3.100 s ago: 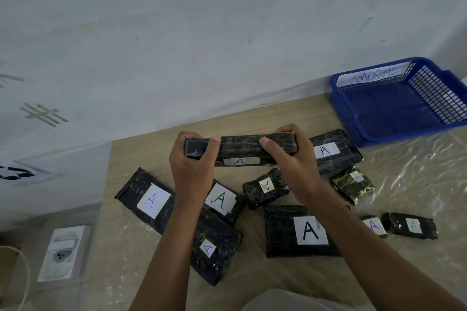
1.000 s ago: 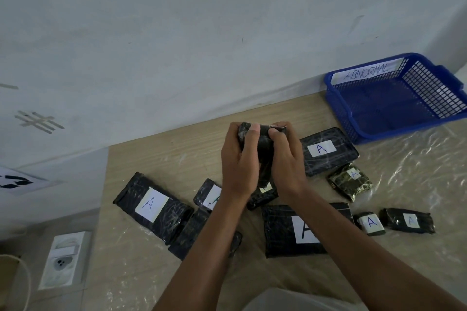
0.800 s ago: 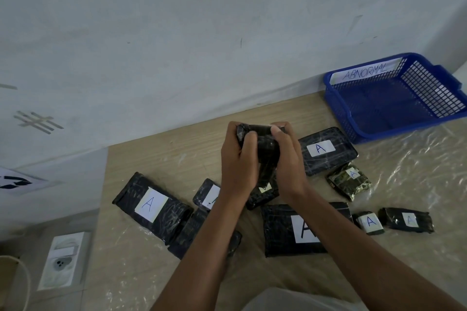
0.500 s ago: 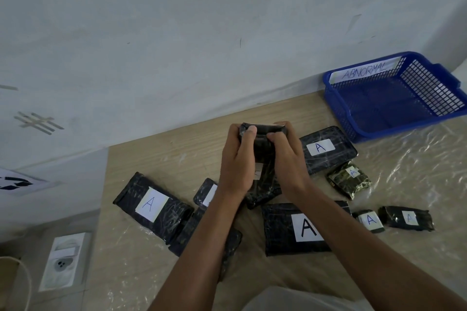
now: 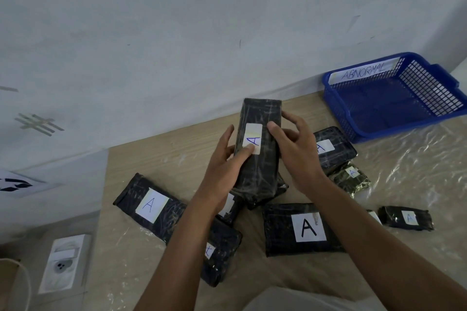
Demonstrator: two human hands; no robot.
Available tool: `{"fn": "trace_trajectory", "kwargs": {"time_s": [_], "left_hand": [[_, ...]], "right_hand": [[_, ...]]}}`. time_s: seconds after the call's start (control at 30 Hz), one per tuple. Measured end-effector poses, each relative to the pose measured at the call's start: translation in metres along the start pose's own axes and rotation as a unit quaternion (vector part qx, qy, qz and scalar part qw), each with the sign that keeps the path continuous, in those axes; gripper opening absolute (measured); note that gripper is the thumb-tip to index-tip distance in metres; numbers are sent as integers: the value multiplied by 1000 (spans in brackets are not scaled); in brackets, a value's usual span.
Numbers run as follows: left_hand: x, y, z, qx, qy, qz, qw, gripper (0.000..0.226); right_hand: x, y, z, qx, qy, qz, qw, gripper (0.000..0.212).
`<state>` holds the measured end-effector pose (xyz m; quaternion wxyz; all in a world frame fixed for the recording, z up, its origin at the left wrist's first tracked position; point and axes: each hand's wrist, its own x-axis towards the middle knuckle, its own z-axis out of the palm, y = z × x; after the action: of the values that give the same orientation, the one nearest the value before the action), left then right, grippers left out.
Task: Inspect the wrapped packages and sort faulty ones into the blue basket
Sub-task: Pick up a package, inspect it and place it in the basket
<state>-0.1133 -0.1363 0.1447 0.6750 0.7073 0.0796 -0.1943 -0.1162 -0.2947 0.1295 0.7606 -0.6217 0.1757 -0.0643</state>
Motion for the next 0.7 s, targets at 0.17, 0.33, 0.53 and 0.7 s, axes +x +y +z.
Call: {"fn": "trace_trajectory", "kwargs": {"time_s": [0.17,0.33,0.53,0.7], "left_hand": [[-1,7,-3,-89,25,-25,995,54],[3,30,-6,-183,-8,-114,976,24],[-10,33,5,-166,-114,-95,975,37],[-16,24,26,17,-87,21,996,73]], "right_hand": [[-4,11,2,-114,-62,-68,989,51],[-28,26,-6,-228,-157,-327,904,59],[-18,25,-3,-139,-82,-284,945,34],[-22,1,10,-25,-25,-171,985,37]]}}
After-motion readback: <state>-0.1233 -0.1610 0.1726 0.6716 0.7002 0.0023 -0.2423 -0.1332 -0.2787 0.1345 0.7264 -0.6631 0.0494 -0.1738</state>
